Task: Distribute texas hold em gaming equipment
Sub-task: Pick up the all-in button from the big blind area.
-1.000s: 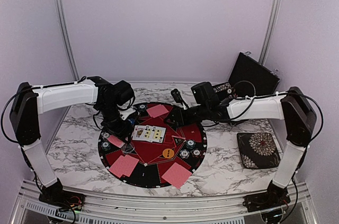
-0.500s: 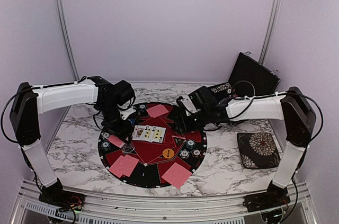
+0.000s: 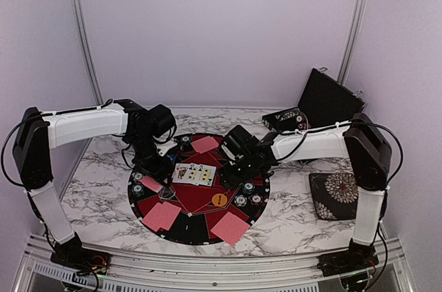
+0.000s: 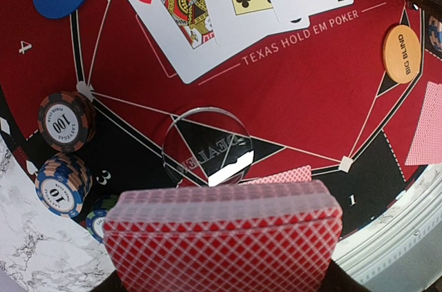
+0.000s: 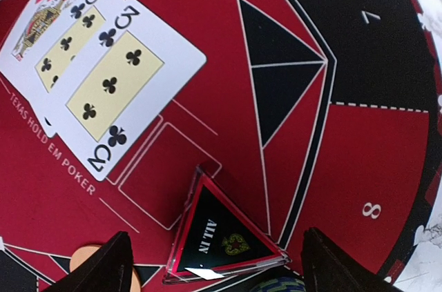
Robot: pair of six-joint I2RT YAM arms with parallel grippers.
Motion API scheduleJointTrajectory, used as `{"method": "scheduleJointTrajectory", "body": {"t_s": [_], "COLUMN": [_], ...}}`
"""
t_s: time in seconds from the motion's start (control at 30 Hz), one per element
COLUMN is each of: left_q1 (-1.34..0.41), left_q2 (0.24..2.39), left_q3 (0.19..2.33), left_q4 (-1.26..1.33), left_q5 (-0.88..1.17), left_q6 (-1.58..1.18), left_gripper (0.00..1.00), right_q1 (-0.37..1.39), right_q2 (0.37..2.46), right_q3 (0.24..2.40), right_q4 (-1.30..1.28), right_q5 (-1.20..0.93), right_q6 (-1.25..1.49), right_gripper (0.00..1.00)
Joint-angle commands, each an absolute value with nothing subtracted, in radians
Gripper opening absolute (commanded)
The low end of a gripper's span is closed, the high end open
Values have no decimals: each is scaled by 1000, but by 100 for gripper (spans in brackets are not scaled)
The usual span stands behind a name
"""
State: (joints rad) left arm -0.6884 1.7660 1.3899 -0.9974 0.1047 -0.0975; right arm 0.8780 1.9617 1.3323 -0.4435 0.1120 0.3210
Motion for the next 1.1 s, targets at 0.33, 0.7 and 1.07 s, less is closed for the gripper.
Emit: {"method": "scheduleJointTrajectory", "body": {"t_s": [0.33,0.7,1.07], "left_q1": [-693,-693,-693], "left_q2": [1748,1752,1750], "left_q3": [1410,1407,1404], "left_q4": [-1009,-1009,-1008], "left_q5": [109,108,109], "left_q6": [-98,-97,-96], "left_gripper": [46,46,46], "right_q1": [885,885,885], "right_q2": [2029,2037,2042], "right_q3": [1393,1390,1404], "right_q4": [-485,-494,-494], "right_q5": [146,141,133], "right_q6": [355,364,363], "right_gripper": [84,77,66]}}
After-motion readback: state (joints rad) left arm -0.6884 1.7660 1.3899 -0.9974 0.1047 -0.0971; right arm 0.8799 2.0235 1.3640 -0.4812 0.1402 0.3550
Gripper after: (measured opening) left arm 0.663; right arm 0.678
